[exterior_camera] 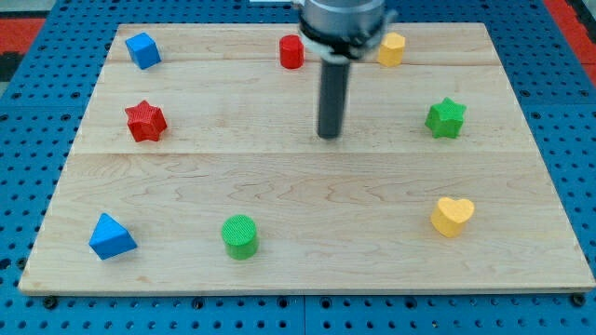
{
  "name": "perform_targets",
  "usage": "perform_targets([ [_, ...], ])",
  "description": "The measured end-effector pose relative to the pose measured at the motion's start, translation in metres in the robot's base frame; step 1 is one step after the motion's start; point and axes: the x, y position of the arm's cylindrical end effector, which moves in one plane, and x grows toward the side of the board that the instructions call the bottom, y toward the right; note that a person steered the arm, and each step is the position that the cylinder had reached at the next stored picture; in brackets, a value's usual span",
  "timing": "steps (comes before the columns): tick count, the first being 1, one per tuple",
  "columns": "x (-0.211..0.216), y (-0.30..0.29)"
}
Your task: Move your arm to the top left
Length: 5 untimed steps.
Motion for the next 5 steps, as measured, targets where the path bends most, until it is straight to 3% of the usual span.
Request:
perform_targets([
  [2,-0.110,-0.151],
  [3,-0.171,-0.197],
  [4,-0.195,-0.250],
  [5,-0.158,-0.272],
])
